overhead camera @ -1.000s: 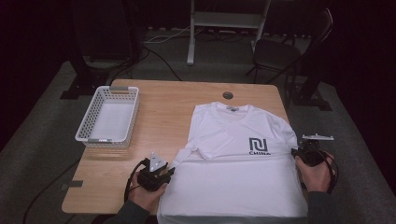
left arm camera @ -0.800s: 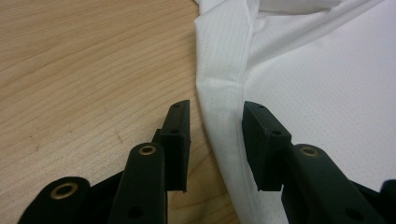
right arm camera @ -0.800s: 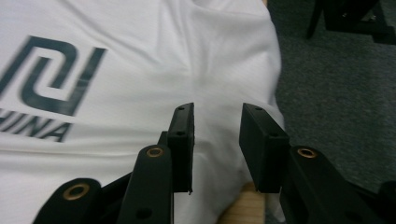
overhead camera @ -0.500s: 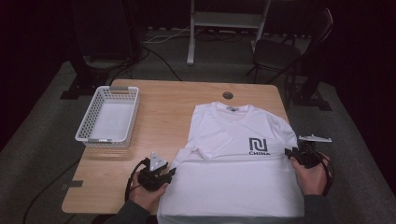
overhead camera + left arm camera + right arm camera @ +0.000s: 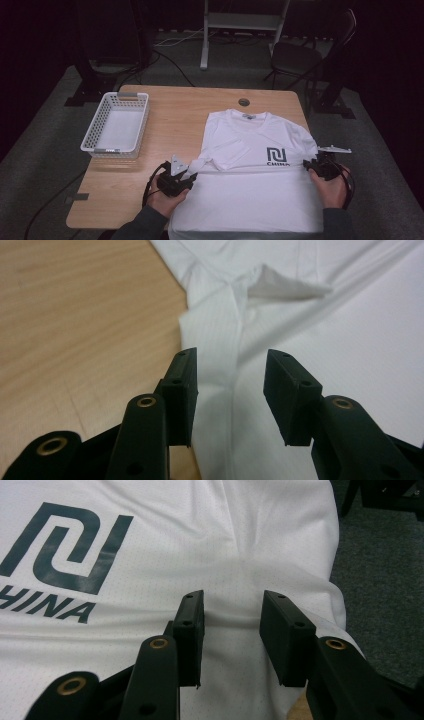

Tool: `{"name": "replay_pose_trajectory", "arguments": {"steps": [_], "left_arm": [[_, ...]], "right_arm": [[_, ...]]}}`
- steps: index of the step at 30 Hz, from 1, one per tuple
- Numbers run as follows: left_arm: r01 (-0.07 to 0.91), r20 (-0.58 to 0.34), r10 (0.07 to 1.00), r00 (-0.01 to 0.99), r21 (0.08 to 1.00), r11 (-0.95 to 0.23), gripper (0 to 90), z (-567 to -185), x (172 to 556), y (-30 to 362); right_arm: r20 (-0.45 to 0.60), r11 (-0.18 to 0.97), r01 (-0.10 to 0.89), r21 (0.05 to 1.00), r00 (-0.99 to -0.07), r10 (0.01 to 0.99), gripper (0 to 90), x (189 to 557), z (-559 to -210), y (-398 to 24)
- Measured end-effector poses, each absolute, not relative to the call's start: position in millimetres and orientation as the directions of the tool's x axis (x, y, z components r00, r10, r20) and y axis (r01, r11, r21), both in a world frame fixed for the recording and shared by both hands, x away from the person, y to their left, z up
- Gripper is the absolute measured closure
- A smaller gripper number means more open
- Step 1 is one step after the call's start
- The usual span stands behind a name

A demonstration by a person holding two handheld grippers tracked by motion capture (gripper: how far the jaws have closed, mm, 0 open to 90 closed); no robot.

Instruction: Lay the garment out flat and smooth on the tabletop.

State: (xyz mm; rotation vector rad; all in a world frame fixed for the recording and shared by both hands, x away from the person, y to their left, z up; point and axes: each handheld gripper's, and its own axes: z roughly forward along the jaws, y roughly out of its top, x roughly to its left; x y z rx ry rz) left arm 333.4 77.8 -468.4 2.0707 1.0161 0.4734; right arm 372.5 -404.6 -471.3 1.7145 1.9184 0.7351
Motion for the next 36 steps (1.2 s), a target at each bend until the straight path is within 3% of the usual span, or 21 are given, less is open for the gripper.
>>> {"name": "replay_pose_trajectory", "arguments": {"steps": [12, 23, 26, 31, 36], "left_arm": [[0.458, 0.032, 0.765, 0.643, 0.784, -0.418, 60.3, -460.7, 362.5, 44.2], [0.481, 0.048, 0.759, 0.65, 0.747, -0.459, 64.1, -469.8, 377.8, 27.5], [0.495, 0.045, 0.761, 0.648, 0.734, -0.465, 67.6, -473.0, 379.6, 27.0], [0.501, 0.05, 0.751, 0.658, 0.716, -0.486, 83.9, -471.0, 378.5, 30.1], [0.495, 0.071, 0.754, 0.653, 0.713, -0.496, 85.8, -468.7, 376.2, 40.1]], "right_arm": [[0.012, 0.076, 0.737, 0.671, -0.112, 0.994, 61.0, 372.2, -472.7, -404.2], [0.02, 0.072, 0.735, 0.674, -0.116, 0.993, 60.9, 371.9, -473.0, -405.5], [0.019, 0.072, 0.733, 0.676, -0.115, 0.993, 60.8, 371.5, -473.3, -405.3], [0.018, 0.074, 0.73, 0.679, -0.118, 0.993, 60.4, 370.9, -473.7, -405.5], [0.021, 0.07, 0.726, 0.684, -0.116, 0.993, 60.5, 370.3, -474.3, -405.5]]}}
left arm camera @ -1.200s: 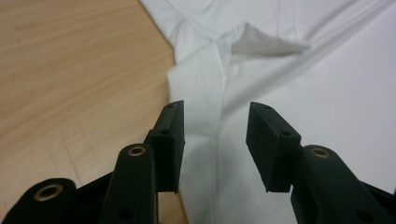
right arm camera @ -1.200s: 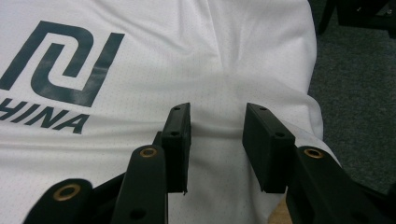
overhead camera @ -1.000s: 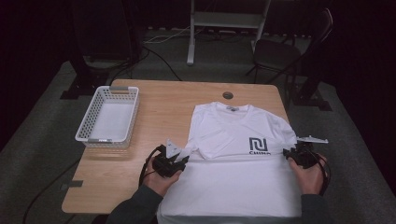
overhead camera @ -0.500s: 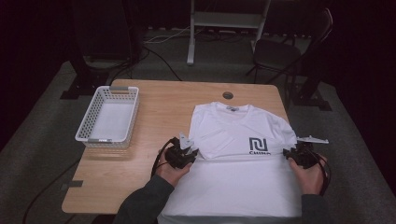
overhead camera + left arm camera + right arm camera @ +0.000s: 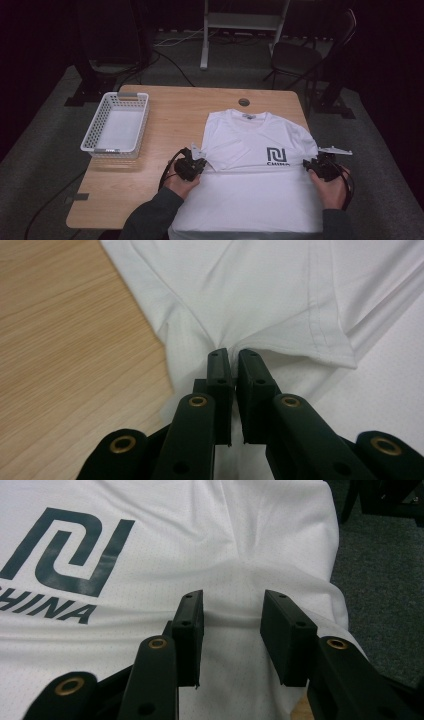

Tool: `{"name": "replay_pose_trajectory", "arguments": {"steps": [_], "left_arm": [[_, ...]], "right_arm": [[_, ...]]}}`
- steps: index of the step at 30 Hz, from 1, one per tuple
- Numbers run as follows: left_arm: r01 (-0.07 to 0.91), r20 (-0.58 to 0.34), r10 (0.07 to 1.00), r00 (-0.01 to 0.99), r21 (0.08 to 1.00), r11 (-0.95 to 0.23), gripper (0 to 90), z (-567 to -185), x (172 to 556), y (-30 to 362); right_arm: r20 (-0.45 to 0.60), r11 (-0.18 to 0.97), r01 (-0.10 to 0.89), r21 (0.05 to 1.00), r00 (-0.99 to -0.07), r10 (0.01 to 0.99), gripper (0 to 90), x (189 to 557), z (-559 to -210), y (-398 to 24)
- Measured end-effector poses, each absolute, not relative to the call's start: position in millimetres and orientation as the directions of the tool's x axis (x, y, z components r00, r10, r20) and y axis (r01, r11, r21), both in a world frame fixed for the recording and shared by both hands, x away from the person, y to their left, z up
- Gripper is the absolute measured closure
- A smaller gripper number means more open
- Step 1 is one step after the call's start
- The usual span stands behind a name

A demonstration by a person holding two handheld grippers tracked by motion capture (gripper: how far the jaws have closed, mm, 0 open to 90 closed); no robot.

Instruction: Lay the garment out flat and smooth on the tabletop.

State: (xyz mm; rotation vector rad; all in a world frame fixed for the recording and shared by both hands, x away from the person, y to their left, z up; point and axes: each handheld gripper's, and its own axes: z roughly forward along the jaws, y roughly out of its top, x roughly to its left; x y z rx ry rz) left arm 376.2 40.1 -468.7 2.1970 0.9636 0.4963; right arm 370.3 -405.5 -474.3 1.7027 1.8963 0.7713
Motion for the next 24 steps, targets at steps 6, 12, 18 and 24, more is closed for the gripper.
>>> {"name": "replay_pose_trajectory", "arguments": {"steps": [6, 12, 18, 24], "left_arm": [[0.495, 0.11, 0.772, 0.626, 0.709, -0.502, 85.0, -467.1, 375.9, 56.1], [0.519, 0.085, 0.816, 0.571, 0.733, -0.44, 85.0, -464.9, 382.2, 74.6], [0.55, 0.087, 0.853, 0.515, 0.73, -0.407, 85.0, -461.7, 390.0, 87.6], [0.59, 0.084, 0.876, 0.475, 0.708, -0.388, 79.9, -467.8, 389.7, 93.0]], "right_arm": [[0.02, 0.073, 0.731, 0.679, -0.117, 0.993, 60.5, 371.0, -473.7, -405.6], [0.019, 0.073, 0.731, 0.678, -0.117, 0.993, 60.5, 371.1, -473.6, -405.5], [0.022, 0.07, 0.732, 0.677, -0.115, 0.993, 60.6, 371.2, -473.5, -405.5], [0.022, 0.071, 0.731, 0.679, -0.116, 0.993, 60.6, 371.0, -473.6, -405.8]]}}
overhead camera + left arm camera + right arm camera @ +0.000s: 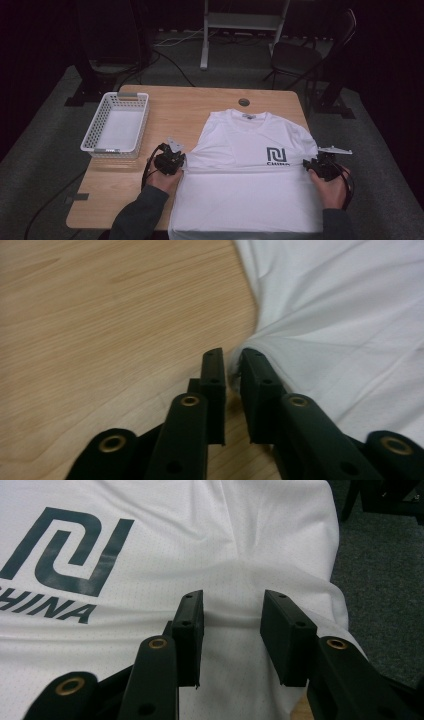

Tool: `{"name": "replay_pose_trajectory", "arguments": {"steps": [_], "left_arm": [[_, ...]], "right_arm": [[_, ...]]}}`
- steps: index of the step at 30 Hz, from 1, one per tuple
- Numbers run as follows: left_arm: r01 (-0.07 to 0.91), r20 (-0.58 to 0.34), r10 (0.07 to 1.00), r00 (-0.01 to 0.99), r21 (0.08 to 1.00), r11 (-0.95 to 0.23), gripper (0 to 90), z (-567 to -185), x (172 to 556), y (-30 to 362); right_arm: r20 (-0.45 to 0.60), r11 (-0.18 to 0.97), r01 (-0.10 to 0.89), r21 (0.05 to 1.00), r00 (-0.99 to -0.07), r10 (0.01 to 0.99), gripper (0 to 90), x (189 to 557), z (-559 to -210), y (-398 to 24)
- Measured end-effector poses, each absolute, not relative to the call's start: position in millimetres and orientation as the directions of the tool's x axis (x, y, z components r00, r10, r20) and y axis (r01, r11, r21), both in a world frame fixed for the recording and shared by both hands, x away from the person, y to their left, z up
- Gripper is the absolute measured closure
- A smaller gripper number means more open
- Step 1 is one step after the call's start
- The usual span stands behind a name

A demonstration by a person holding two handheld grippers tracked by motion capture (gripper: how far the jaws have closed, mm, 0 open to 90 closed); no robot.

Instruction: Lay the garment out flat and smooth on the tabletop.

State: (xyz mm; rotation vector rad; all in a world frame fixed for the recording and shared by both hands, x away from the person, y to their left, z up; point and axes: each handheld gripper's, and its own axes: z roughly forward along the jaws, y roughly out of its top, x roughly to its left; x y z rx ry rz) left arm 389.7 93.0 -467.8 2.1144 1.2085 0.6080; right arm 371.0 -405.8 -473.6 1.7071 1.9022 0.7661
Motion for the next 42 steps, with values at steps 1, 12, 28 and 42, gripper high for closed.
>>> {"name": "replay_pose_trajectory", "arguments": {"steps": [1, 12, 28, 42], "left_arm": [[0.593, 0.079, 0.879, 0.47, 0.71, -0.381, 78.4, -467.4, 389.3, 94.3], [0.509, 0.043, 0.852, 0.521, 0.785, -0.351, 69.4, -453.7, 377.1, 81.4], [0.459, 0.083, 0.766, 0.638, 0.757, -0.465, 62.1, -456.8, 384.6, 24.2], [0.443, 0.062, 0.708, 0.703, 0.741, -0.505, 62.3, -463.7, 394.2, -17.4]], "right_arm": [[0.021, 0.072, 0.731, 0.679, -0.117, 0.993, 60.6, 371.0, -473.6, -405.7], [0.019, 0.071, 0.733, 0.677, -0.114, 0.993, 60.5, 371.4, -473.4, -405.0], [0.016, 0.079, 0.734, 0.675, -0.122, 0.992, 60.7, 373.7, -473.1, -406.5], [0.019, 0.075, 0.731, 0.678, -0.119, 0.993, 60.7, 374.3, -473.6, -407.3]]}}
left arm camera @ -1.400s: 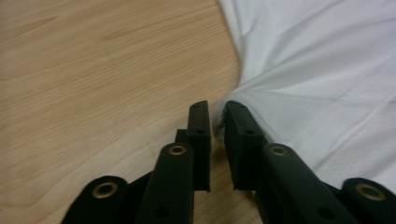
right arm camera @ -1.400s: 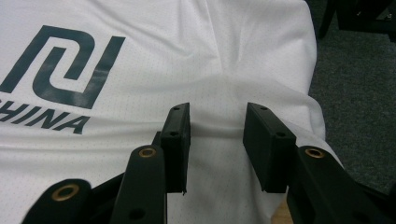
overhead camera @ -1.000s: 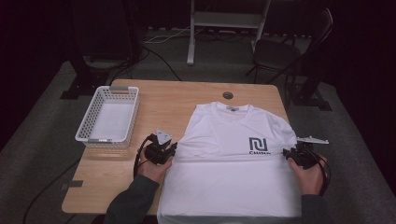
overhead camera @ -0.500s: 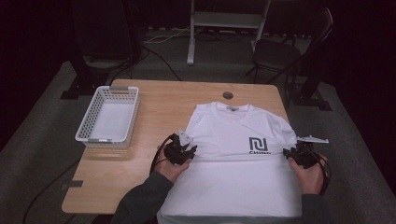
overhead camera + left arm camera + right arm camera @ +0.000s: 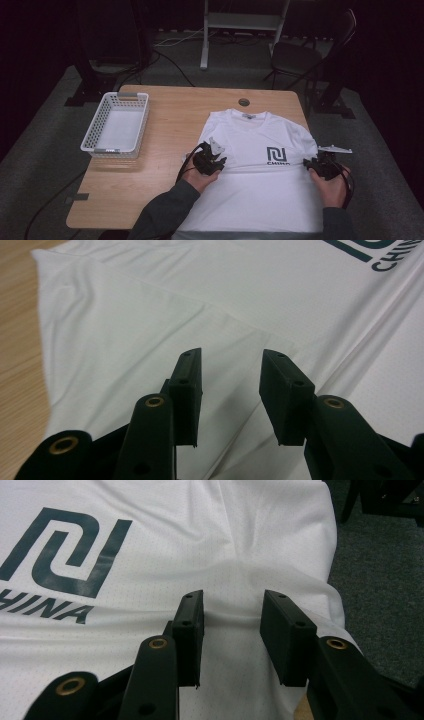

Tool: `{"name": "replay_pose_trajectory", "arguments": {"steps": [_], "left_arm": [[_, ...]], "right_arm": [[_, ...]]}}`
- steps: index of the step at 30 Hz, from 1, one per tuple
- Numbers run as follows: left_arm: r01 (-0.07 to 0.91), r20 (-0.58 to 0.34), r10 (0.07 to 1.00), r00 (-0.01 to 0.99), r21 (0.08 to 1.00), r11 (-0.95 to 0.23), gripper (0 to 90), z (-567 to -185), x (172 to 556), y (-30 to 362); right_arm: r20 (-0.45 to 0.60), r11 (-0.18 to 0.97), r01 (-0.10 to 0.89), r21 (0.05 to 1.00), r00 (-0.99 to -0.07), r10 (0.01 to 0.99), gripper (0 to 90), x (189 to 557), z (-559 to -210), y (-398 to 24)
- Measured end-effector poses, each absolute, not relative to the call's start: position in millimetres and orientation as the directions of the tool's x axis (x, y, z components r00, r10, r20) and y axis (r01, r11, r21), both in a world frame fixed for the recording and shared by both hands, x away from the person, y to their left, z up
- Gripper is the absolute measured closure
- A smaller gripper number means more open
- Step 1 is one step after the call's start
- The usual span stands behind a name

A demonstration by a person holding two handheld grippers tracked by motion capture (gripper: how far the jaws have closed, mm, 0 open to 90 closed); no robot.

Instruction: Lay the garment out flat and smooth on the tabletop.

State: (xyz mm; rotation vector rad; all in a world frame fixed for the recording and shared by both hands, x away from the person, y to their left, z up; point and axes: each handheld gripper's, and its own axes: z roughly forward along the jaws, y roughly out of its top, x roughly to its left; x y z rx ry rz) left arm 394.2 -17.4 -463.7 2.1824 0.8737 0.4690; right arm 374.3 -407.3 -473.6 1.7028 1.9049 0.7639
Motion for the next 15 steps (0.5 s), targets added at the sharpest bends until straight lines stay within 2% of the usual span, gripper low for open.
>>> {"name": "replay_pose_trajectory", "arguments": {"steps": [15], "left_arm": [[0.45, 0.033, 0.686, 0.727, 0.731, -0.512, 60.7, -468.4, 402.8, -42.3]], "right_arm": [[0.019, 0.072, 0.726, 0.684, -0.116, 0.993, 60.7, 373.7, -474.2, -407.1]]}}
